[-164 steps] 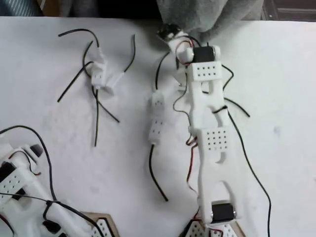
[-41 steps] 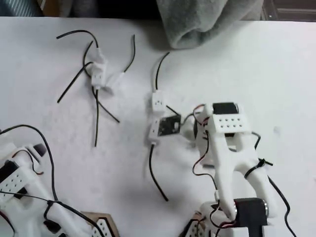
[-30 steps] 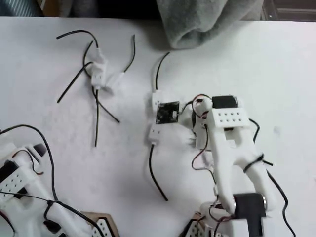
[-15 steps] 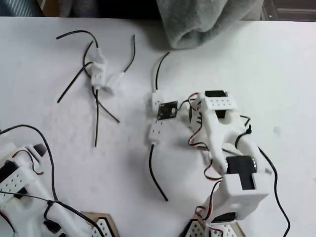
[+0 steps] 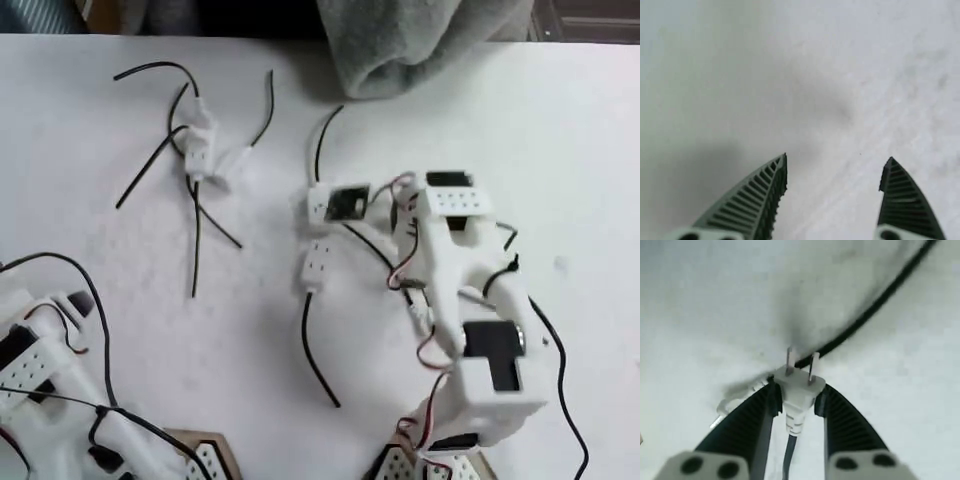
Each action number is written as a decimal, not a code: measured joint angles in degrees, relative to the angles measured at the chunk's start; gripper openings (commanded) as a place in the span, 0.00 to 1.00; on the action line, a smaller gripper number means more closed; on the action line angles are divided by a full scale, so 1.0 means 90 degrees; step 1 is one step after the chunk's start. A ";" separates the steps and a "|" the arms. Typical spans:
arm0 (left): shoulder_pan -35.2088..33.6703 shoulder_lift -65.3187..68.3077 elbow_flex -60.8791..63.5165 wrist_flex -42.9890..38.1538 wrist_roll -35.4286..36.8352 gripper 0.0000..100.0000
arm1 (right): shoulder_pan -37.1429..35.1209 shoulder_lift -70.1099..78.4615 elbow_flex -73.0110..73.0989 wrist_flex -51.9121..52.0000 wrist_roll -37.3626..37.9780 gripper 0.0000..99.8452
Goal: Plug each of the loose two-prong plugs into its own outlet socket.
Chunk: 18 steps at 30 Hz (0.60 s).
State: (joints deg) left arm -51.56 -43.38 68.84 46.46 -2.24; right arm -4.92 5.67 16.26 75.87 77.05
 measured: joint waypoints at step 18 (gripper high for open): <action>0.0000 0.0000 0.0000 0.0000 0.0000 0.29 | -0.2139 -0.2168 -0.1309 0.1289 -0.4698 0.02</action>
State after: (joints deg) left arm -51.56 -43.38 68.84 46.46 -2.24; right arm -24.18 -13.85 4.48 87.47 34.77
